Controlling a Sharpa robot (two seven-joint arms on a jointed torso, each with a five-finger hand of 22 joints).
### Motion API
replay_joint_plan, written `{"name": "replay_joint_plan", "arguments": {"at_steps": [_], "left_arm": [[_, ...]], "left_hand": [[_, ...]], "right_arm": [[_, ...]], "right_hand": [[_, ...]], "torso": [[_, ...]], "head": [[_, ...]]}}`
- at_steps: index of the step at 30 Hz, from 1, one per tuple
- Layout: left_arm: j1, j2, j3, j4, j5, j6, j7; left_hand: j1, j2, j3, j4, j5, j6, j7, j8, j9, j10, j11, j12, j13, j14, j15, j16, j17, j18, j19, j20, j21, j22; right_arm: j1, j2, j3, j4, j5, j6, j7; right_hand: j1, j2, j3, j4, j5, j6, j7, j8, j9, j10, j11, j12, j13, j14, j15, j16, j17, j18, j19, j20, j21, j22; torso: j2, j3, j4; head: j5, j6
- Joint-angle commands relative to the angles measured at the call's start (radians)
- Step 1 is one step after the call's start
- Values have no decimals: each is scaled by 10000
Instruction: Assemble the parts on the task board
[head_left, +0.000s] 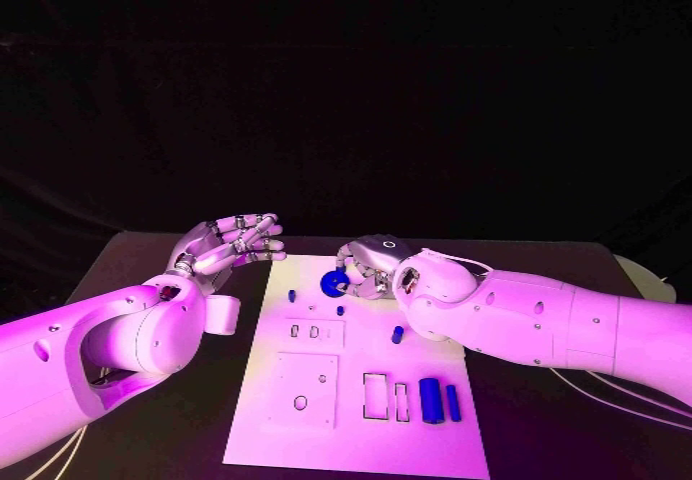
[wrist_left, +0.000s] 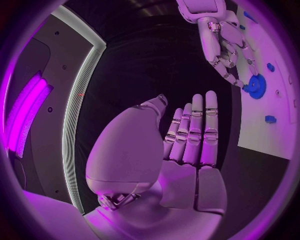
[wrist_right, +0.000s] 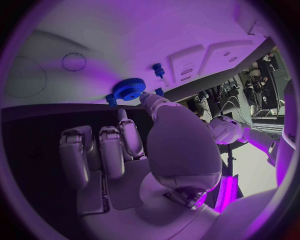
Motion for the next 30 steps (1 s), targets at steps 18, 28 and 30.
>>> {"name": "replay_joint_plan", "arguments": {"at_steps": [18, 28, 30], "left_arm": [[19, 91, 0, -187, -51, 343, 24], [13, 161, -5, -264, -51, 412, 12], [12, 163, -5, -270, -51, 414, 9]], "left_hand": [[79, -9, 64, 3, -34, -50, 179, -53, -16, 5, 36, -56, -15, -100, 11, -8, 19, 105, -27, -21, 69, 17], [79, -9, 64, 3, -34, -50, 179, -53, -16, 5, 36, -56, -15, -100, 11, -8, 19, 105, -27, -21, 69, 17], [79, -9, 64, 3, -34, -50, 179, -53, -16, 5, 36, -56, -15, -100, 11, -8, 19, 105, -27, -21, 69, 17]], "right_arm": [[387, -3570, 42, 884, 4755, 605, 3760], [47, -3816, 13, 467, 4873, 778, 3846], [-21, -3816, 11, 425, 4876, 807, 3832]], "right_hand": [[938, -124, 326, -598, -492, 431, -50, -38, -78, -25, -39, -30, 327, 883, -89, 62, 2015, -121, 980, -60, -8, 2561], [1011, -206, 304, -677, -320, 329, 4, -171, -134, -83, 3, -83, 268, 892, -63, 74, 2055, -118, 971, -53, -16, 2552], [1009, -212, 297, -678, -295, 313, 11, -191, -142, -92, 9, -91, 260, 894, -58, 77, 2064, -113, 959, -49, -28, 2540]], "torso": [[-136, 205, -340], [-143, 298, -357], [-155, 265, -348]], "head": [[-72, 136], [-42, 69], [-49, 54]]}}
